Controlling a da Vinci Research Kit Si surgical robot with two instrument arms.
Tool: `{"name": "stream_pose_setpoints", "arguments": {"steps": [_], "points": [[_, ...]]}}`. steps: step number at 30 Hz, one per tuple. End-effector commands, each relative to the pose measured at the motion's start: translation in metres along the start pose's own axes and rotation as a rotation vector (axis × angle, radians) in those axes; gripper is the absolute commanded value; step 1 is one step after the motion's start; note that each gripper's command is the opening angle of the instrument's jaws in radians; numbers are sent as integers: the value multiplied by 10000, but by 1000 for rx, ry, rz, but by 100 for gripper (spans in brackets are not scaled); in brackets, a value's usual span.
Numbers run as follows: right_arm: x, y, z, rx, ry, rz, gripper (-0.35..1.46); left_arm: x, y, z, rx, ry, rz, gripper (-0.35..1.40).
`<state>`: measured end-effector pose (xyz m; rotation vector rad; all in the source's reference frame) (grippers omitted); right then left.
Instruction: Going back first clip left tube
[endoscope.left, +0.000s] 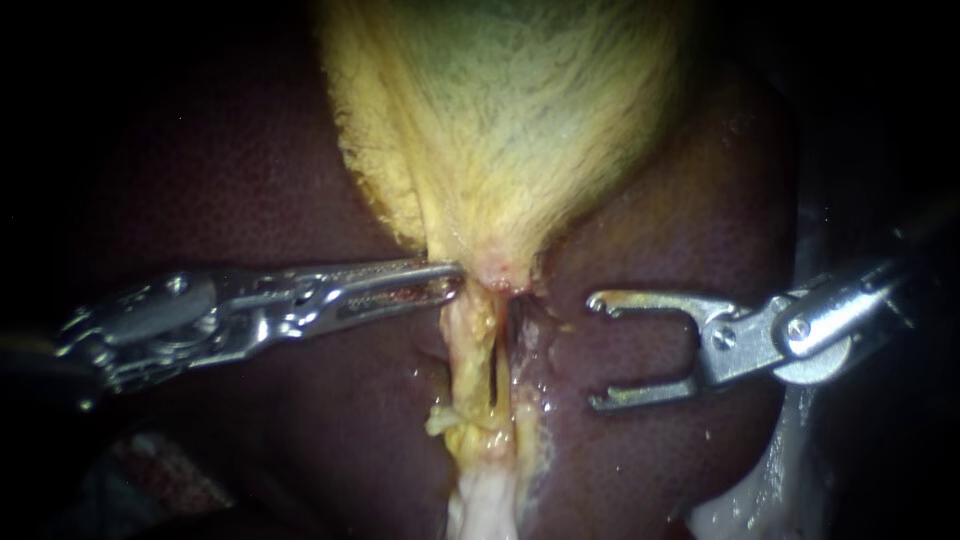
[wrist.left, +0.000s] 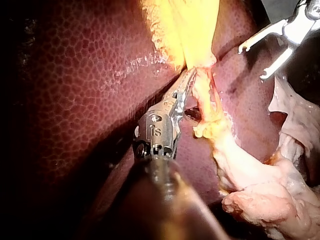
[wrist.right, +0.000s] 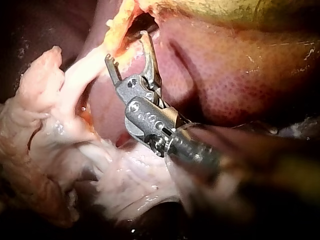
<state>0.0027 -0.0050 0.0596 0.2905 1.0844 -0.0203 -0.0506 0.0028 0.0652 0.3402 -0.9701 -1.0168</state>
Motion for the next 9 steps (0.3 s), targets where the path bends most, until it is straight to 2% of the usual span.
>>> {"name": "stream_pose_setpoints", "arguments": {"steps": [1, 9], "points": [[0, 0, 0, 1, 0, 0, 60, 0, 0, 0, 0, 0, 0, -8], [0, 0, 0, 3, 4, 0, 60, 0, 0, 0, 0, 0, 0, -8]]}}
